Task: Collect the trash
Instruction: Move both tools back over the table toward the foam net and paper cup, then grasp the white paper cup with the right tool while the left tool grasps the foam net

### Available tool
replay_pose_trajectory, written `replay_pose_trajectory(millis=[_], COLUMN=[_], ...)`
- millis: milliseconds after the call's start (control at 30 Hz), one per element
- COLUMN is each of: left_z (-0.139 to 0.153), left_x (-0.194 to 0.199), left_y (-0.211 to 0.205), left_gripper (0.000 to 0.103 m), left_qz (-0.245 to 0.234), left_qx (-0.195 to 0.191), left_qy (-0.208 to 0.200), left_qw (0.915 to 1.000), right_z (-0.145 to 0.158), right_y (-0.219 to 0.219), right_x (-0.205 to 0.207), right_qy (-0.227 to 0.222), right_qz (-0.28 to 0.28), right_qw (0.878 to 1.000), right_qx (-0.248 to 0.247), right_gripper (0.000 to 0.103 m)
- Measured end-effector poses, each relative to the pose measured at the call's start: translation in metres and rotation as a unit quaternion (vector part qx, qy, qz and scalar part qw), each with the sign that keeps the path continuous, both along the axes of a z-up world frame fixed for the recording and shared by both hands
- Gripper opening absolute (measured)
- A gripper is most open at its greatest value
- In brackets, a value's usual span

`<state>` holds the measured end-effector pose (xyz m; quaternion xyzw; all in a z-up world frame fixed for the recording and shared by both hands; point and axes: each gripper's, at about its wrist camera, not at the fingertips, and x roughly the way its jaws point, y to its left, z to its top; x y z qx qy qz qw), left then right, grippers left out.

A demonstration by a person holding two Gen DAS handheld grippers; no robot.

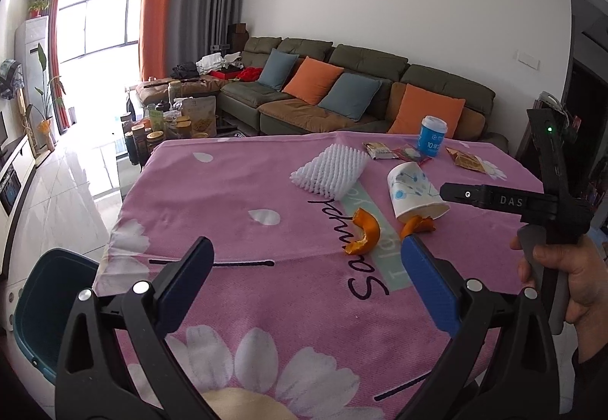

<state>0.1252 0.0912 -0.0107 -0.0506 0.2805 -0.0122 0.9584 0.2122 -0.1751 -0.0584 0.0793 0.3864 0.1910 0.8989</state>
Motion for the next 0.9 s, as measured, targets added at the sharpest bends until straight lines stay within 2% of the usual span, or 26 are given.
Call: replay_pose_trajectory(millis=[233,600,733,800,900], left_z=[-0.013,-0.026,-0.028,-0.028,-0.029], left_x=[0.016,0.024,0.027,0.027,0.029], left_y=[0.011,0.029,0.030,0.029,0.028], left_gripper=[0.097,0.097,0.097,0.097,0.097], left_qz=[0.003,0.012,0.010,0.010,0.010], left_qx=[-0.016,-0.034,-0.038,-0.036,-0.037], left_qy=[0.016,0.028,0.031,0.031,0.034], left_qw=[0.9997,0.9989,0.9988,0.9988,0.9987], right_z=[-0.014,-0.018,-0.021,-0.024,-0.026], right_y=[0.025,0.029,0.041,0.045,0.047], right_x=[0.028,0.067,0.075,0.078,0.080], right_qy=[0.034,0.069,0.076,0.078,0.077], right_qz=[0.007,0.010,0.019,0.019,0.019], right_qw=[0.999,0.998,0.996,0.996,0.996], right_qx=[-0.014,-0.011,-0.030,-0.035,-0.036], right_gripper=[0.096,0.096,0.086,0.075,0.075])
